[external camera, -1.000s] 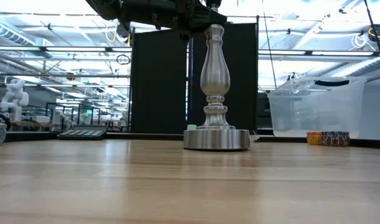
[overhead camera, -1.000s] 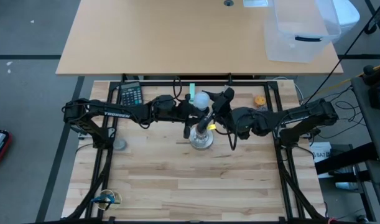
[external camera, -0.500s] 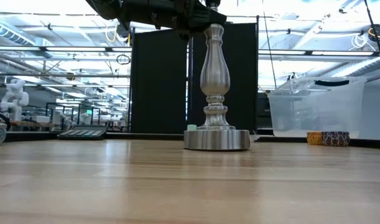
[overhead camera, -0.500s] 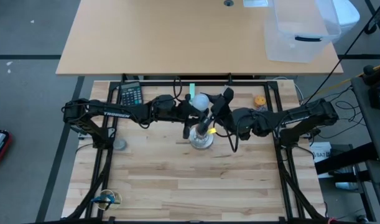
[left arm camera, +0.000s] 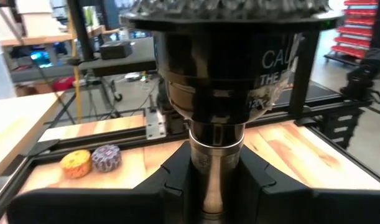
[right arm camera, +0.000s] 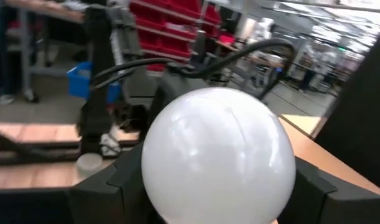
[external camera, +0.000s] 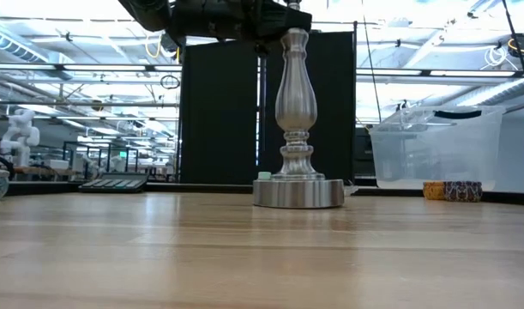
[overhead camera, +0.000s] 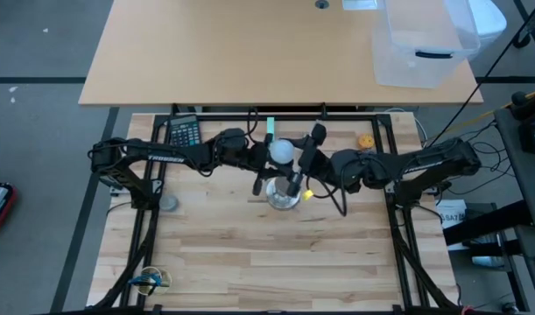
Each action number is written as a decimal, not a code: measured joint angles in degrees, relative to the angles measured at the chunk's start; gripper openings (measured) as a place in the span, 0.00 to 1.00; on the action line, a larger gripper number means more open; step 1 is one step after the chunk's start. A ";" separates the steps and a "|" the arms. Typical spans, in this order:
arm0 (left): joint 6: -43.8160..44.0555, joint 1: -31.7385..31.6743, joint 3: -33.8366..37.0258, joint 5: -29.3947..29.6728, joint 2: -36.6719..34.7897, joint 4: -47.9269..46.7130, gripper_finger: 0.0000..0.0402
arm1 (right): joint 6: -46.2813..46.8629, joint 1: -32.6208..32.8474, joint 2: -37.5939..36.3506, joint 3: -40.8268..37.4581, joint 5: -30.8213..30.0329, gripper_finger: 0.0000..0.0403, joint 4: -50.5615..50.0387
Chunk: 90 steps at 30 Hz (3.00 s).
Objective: Screw lightbulb
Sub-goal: Remove the white lightbulb from the desk lamp
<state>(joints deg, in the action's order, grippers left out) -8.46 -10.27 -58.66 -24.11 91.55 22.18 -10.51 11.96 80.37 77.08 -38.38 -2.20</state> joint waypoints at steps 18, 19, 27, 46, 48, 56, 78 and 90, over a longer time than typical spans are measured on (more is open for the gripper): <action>0.16 -0.76 -0.01 -6.70 0.04 -0.01 0.18 | -13.14 -13.55 -3.97 -0.07 36.97 0.59 -6.96; 0.13 -0.74 -0.01 -6.81 0.04 -0.01 0.18 | -13.76 -14.45 -4.00 -0.07 40.00 0.59 -6.99; 0.91 -0.74 -0.03 -6.86 0.04 -0.04 0.18 | -17.06 -22.03 -3.89 -0.07 58.96 0.59 -7.17; 1.61 -1.29 0.04 -11.90 -0.02 -0.86 0.18 | -16.77 -30.81 1.62 -0.17 87.11 0.59 2.27; 1.50 -1.29 0.08 -12.91 -0.02 -1.10 0.18 | -16.11 -30.72 2.67 -0.15 88.31 0.59 4.40; -0.04 -1.75 0.12 -15.96 -0.04 -1.37 0.18 | -11.64 -30.72 5.54 -0.32 93.42 0.59 13.80; -2.61 -4.30 0.10 -24.10 -0.02 -2.99 0.18 | -2.41 -29.59 9.20 -0.22 89.60 0.65 23.93; -2.54 -4.56 0.10 -23.78 0.00 -3.02 0.18 | 1.62 -29.14 8.88 -0.09 84.53 0.85 24.73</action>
<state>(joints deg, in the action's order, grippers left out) -11.00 -14.83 -58.57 -47.88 91.55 19.16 -8.89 -17.19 89.25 76.99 46.14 22.53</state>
